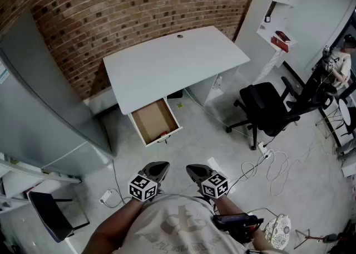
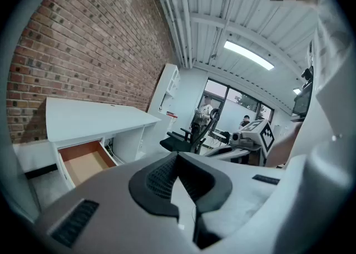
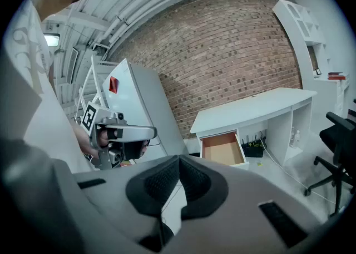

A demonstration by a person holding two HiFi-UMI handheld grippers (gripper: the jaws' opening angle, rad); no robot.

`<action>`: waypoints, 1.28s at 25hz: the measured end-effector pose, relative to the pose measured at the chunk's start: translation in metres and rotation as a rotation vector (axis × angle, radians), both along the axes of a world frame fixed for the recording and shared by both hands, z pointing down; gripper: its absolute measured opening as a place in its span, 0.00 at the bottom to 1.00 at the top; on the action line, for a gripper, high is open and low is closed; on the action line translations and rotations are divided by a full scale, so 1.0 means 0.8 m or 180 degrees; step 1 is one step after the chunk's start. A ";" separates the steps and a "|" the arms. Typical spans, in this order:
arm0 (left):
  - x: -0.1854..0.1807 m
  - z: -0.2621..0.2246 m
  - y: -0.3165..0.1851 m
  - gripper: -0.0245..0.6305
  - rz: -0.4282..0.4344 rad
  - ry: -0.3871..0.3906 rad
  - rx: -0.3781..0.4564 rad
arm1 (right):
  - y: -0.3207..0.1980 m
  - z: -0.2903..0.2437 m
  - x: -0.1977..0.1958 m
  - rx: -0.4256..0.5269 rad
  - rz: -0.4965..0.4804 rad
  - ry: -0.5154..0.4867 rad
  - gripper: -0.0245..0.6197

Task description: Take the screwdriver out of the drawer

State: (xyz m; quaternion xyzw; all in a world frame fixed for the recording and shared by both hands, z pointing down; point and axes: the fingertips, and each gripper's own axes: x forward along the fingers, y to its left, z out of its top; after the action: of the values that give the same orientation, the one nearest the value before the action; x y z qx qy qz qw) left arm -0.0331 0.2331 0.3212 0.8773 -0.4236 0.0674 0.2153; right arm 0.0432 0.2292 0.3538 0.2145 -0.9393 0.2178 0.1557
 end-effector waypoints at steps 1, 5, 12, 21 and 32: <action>0.003 0.001 0.008 0.07 -0.0008 -0.0007 -0.0020 | 0.003 0.000 0.003 -0.0021 -0.0010 0.0002 0.07; 0.008 0.002 0.024 0.07 -0.0106 0.0006 -0.0056 | 0.008 -0.005 0.012 -0.0032 -0.0049 0.0013 0.07; -0.011 0.003 0.034 0.07 -0.0178 0.0005 -0.0072 | 0.014 -0.008 0.001 -0.0033 0.0023 -0.0045 0.07; -0.035 0.010 0.047 0.07 -0.0123 0.0008 -0.0081 | 0.030 0.004 -0.017 -0.0071 0.0171 0.0010 0.07; -0.064 0.012 0.056 0.07 -0.0117 0.0027 -0.0038 | 0.038 0.003 -0.040 -0.0069 0.0272 0.0009 0.07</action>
State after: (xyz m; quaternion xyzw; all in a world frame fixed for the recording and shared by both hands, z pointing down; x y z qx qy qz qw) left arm -0.0843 0.2776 0.3310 0.8683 -0.4383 0.0622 0.2236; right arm 0.0111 0.2595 0.3558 0.2530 -0.9267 0.2342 0.1499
